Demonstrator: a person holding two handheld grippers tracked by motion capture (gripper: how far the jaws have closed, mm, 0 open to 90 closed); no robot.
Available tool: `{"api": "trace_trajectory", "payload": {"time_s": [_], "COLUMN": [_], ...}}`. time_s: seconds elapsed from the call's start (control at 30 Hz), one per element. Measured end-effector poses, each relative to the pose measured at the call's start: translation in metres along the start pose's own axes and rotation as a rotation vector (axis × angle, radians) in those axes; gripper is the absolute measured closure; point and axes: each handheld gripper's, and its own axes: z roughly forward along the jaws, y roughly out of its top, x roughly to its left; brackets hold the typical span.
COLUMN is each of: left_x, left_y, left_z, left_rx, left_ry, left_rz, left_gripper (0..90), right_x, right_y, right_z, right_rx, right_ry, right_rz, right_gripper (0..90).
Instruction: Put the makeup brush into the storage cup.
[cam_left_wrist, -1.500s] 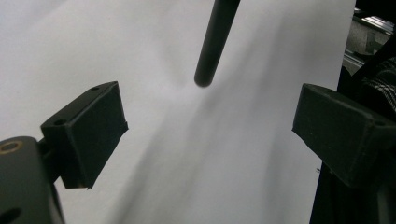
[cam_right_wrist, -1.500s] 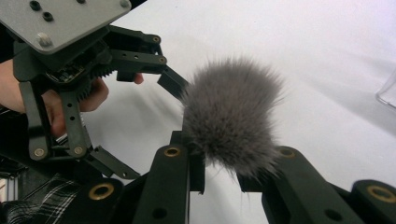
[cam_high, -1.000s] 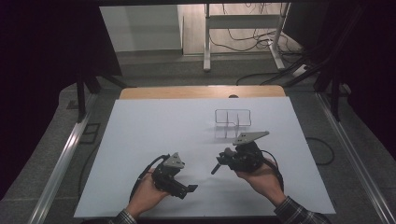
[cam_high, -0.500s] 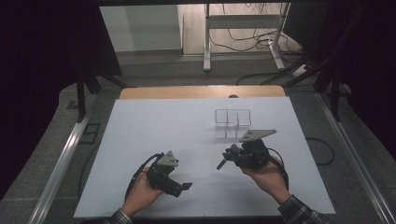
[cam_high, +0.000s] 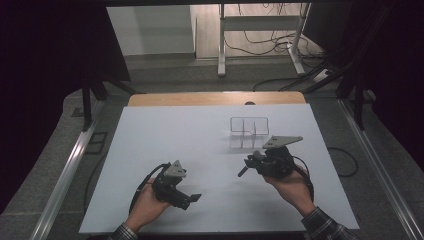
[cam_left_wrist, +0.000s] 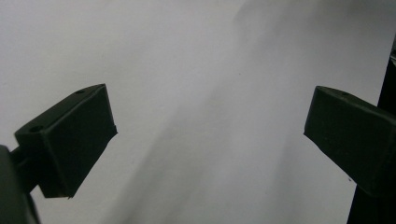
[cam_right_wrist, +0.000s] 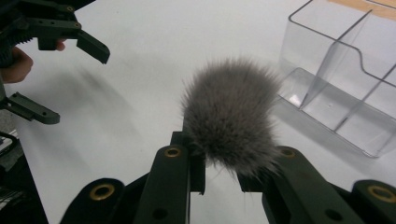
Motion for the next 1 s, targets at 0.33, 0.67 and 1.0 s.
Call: {"api": "trace_trajectory", "payload": {"time_s": [0.33,0.67,1.0], "left_x": [0.006,0.016,0.023], "left_y": [-0.006,-0.019,-0.033], "left_z": [-0.009,-0.024,-0.037], "left_rx": [0.002,0.011,0.019], "left_ry": [0.017,0.05,0.081], "left_rz": [-0.004,-0.023,-0.053], "left_gripper": [1.6,1.7,1.7], "right_x": [-0.008,-0.017,-0.023], "right_y": [-0.001,-0.002,-0.003], "right_z": [-0.004,-0.008,-0.013], "right_rx": [0.001,-0.009,-0.021], "right_ry": [-0.026,-0.04,-0.055], "right_rz": [0.0,0.006,0.009], "right_gripper": [76.4,76.4,76.4]}}
